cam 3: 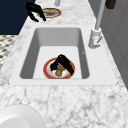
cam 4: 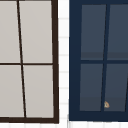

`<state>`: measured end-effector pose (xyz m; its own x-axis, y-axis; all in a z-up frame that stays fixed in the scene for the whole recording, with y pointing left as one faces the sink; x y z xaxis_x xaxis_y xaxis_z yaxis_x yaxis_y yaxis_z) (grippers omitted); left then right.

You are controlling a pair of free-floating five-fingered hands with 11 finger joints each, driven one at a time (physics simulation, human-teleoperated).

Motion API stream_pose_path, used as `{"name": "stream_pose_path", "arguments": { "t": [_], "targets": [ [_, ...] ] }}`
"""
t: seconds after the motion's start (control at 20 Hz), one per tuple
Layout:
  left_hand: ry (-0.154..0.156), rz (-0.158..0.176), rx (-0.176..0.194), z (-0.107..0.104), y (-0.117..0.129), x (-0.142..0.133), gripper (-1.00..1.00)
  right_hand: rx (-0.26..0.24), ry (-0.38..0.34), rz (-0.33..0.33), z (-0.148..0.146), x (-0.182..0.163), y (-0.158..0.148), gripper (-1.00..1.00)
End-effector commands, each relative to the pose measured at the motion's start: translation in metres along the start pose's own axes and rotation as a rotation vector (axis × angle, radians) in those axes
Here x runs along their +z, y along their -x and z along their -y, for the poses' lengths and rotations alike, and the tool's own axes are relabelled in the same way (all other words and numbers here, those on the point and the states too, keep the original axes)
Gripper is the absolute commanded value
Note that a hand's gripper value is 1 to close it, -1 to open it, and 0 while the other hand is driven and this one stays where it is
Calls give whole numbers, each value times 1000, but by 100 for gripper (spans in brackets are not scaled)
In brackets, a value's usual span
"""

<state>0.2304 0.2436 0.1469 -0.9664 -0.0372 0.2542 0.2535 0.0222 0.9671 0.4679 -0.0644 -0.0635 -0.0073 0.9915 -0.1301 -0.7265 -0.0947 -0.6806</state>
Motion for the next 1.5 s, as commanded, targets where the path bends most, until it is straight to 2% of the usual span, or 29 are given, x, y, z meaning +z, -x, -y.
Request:
{"name": "stream_pose_path", "arguments": {
  "t": [0.0, 0.1, 0.35, 0.65, 0.95, 1.1, 1.45],
  "targets": [
    [0, 0, 0, 0, 0, 0, 0, 0, 1, 0, -4, 1, 0, 100],
    [0, 0, 0, 0, 0, 0, 0, 12, 58, 3, -3, 2, 0, 100],
    [0, 0, 0, 0, 0, 0, 0, 7, -9, -12, 13, 3, 1, 100],
    [0, 0, 0, 0, 0, 0, 0, -24, 15, 7, 23, 29, 29, 100],
    [0, 0, 0, 0, 0, 0, 0, -16, 25, 21, 43, 53, 48, 100],
    [0, 0, 0, 0, 0, 0, 0, -6, -1, 30, 55, 66, 56, 100],
    [0, 0, 0, 0, 0, 0, 0, -8, -7, 14, 87, 97, 70, 100]
  ]
}}
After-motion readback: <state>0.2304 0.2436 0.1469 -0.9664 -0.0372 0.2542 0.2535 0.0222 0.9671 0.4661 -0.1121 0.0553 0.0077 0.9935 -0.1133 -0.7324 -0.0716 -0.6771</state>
